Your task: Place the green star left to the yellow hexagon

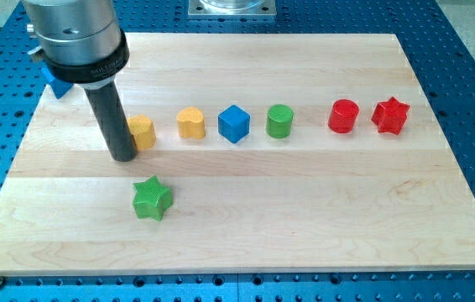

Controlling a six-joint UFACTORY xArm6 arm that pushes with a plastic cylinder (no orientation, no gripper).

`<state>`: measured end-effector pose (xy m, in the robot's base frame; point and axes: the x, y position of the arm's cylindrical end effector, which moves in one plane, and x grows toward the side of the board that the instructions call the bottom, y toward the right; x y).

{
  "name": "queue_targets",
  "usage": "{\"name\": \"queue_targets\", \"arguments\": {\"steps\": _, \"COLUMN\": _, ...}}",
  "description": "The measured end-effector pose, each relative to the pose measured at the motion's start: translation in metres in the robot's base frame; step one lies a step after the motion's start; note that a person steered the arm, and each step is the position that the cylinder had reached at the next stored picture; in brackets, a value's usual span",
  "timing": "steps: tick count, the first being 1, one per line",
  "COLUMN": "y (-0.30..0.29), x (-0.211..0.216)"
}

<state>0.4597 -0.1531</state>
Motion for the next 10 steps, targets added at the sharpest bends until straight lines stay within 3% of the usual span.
{"name": "queue_targets", "arguments": {"steps": 3, "y": 0.019, "x": -0.007}}
{"name": "queue_targets", "arguments": {"steps": 4, "y": 0.001, "x": 0.024}}
{"name": "queue_targets", "arguments": {"steps": 6, "y": 0.131, "x": 0.083}}
{"name": "queue_targets", "arguments": {"steps": 7, "y": 0.069, "x": 0.115}}
{"name": "queue_targets", "arguments": {"steps": 9, "y": 0.010, "x": 0.022}}
{"name": "queue_targets", "arguments": {"steps": 10, "y": -0.006, "x": 0.056}}
